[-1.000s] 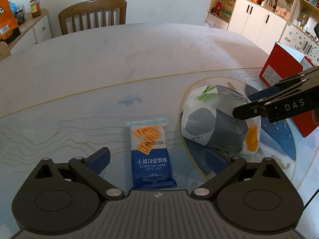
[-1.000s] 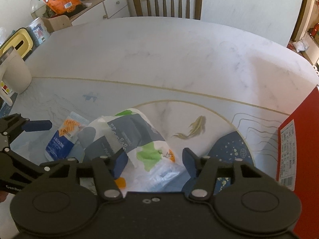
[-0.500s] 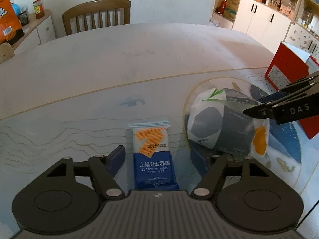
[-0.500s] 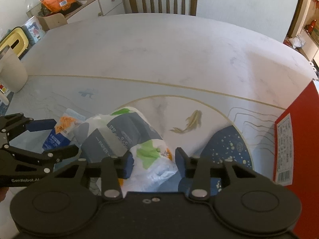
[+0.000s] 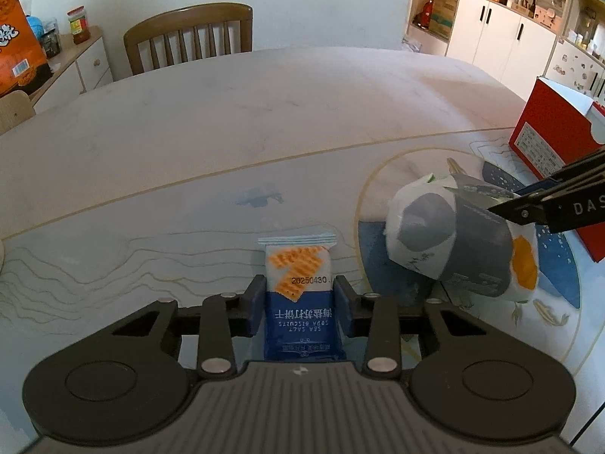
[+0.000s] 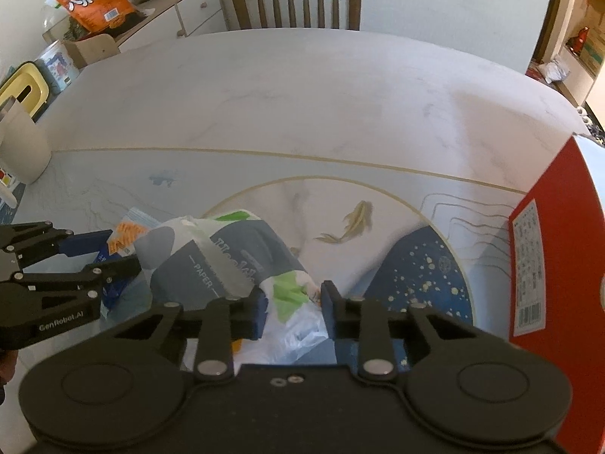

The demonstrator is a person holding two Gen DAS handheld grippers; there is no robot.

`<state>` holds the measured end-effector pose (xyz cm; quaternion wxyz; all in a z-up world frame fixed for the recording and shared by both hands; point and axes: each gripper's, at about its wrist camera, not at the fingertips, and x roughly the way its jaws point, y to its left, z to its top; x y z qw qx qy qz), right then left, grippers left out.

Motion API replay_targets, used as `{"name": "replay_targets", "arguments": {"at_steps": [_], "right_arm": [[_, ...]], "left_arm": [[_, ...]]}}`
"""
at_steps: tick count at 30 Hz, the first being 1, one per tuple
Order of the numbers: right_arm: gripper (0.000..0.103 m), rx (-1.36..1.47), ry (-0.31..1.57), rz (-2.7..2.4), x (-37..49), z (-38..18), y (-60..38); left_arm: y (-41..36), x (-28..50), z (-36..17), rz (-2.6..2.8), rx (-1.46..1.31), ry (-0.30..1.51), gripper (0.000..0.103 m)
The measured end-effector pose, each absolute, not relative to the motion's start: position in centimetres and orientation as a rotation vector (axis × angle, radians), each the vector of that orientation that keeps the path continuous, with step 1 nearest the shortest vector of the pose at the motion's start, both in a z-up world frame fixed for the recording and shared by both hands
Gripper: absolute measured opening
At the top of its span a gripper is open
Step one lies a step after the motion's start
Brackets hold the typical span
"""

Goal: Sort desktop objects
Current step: 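Grasp the blue biscuit packet with left tool while right tool grasps white bag, then lift the blue packet and white bag and carry them over the red box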

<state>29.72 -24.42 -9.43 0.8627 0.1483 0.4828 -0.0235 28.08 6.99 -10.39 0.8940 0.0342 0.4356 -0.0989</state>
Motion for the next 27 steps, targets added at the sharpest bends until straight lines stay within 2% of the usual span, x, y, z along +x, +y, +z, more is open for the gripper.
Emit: {"name": "replay_targets", "arguments": {"at_steps": [8, 27], "right_arm": [[0.026, 0.323, 0.994, -0.075, 28.3, -8.6, -24.8], [0.026, 0.347, 0.945, -0.102, 23.9, -6.0, -25.1]], "left_arm": [[6.9, 27.7, -9.9, -0.212, 0.060, 0.901, 0.036], [5.0, 25.1, -4.9, -0.283, 0.051, 0.841, 0.036]]}}
